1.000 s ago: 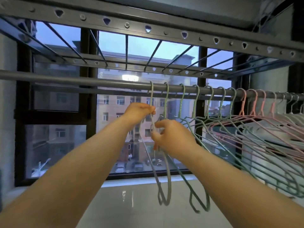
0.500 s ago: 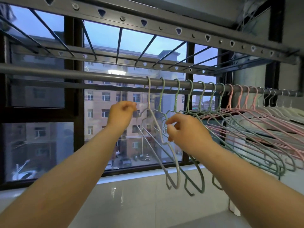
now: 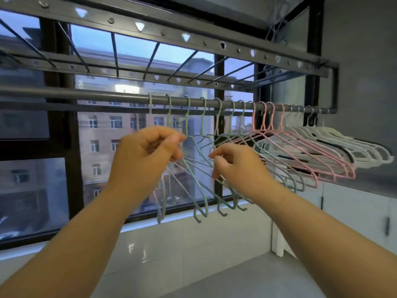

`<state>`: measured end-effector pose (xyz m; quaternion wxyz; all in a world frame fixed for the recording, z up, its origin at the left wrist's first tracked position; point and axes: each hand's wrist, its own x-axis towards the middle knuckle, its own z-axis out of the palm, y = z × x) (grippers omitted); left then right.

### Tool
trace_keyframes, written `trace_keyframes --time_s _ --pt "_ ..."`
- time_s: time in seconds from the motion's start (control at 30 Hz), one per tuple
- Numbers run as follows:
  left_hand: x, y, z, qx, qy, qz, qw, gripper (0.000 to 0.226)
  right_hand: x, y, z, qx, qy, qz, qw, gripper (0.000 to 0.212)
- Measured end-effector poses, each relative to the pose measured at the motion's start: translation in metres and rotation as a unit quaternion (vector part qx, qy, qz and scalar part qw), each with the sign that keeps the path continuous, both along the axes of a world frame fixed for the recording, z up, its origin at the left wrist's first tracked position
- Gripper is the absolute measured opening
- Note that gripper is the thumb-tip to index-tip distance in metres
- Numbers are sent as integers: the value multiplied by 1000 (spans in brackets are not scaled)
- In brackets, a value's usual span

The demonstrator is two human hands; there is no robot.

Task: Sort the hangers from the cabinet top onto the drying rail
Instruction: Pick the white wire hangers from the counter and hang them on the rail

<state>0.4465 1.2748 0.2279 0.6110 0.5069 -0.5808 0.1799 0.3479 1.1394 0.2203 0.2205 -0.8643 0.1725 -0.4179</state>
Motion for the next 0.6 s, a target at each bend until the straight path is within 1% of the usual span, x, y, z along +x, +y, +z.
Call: trace_keyframes --time_s 0.07,0.17,0.23,0.3,0.4,0.5,0.6 --pt "-34 -17 -10 4 -1 -22 1000 33 -32 -17 -5 4 3 16 1000 18" --pt "-79 -51 -31 23 16 -72 997 21 -81 -41 -16 -4 23 -1 1000 22" --pt "-113 -86 -48 46 38 -93 994 30 -125 -65 -25 10 43 -27 999 28" --pt "-148 -124 -68 93 65 -123 986 39 -173 -94 -35 41 60 -57 996 27" --pt "-195 -186 -101 166 103 -168 966 46 -242 -139 -54 75 92 -103 988 17" --pt "-234 -251 -131 232 109 -175 950 44 -301 -184 -74 106 102 -148 978 17" --pt "-258 -317 -157 299 105 -157 935 39 -344 -231 -97 147 112 -184 965 18"
